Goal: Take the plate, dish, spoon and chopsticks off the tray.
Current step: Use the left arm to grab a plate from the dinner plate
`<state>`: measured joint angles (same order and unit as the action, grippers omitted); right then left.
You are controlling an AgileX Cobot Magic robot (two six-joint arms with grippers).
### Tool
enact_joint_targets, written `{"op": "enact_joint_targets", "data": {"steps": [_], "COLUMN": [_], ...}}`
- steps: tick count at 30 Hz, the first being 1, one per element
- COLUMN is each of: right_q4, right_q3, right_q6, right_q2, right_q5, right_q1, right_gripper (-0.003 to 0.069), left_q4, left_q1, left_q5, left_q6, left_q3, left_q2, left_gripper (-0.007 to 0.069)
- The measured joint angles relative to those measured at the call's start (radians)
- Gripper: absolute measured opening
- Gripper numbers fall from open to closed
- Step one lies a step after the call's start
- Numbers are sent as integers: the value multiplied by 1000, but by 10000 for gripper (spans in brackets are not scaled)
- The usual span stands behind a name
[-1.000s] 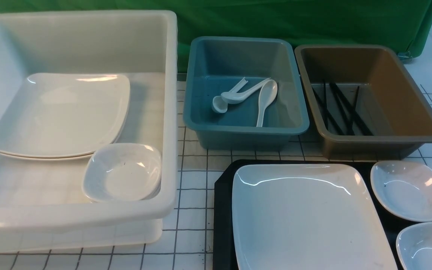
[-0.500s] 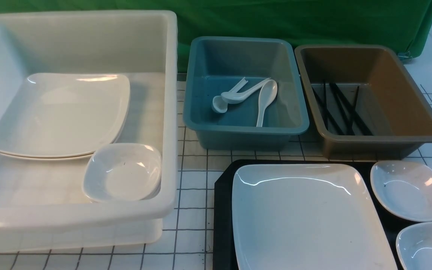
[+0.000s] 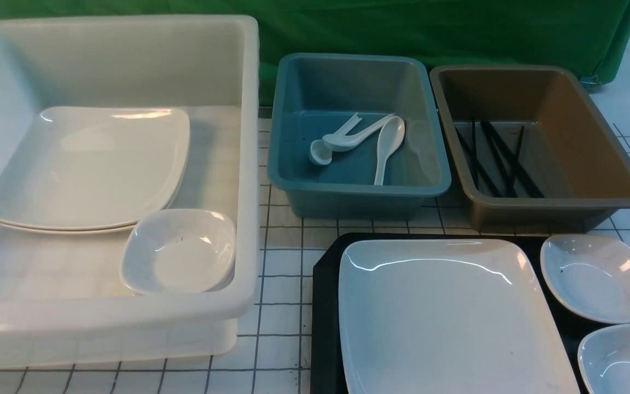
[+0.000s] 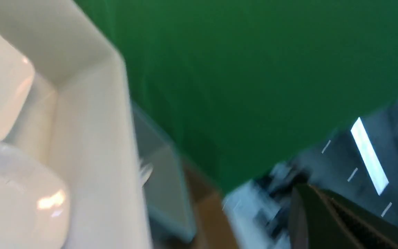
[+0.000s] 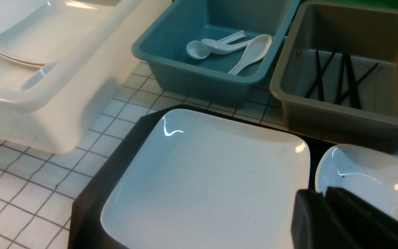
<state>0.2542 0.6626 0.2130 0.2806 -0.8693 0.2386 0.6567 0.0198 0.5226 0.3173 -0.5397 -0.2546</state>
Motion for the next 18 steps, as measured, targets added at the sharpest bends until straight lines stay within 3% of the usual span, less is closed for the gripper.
{"op": "enact_joint_targets", "data": {"steps": [2,4,11,17,18], "right_q4": [0,0,0,0,0], "right_q3": [0,0,0,0,0], "right_q6": [0,0,0,0,0], "right_q2": [0,0,0,0,0], "right_q5": [0,0,0,0,0], "right_q1": [0,0,0,0,0], "right_gripper": [66,69,71,73,76], "left_q4": [-6,17,294,213,140], "left_q1": [0,0,3,128,227], "left_q5": [234,347,567,555,536], "left_q6": [-100,-169,-504,-487,-438], "left_q3": [-158,-259,-535,-561,-561], "left_q2": [-203,-323,-739,-881,-924], "left_gripper": [4,4,26,67,90]}}
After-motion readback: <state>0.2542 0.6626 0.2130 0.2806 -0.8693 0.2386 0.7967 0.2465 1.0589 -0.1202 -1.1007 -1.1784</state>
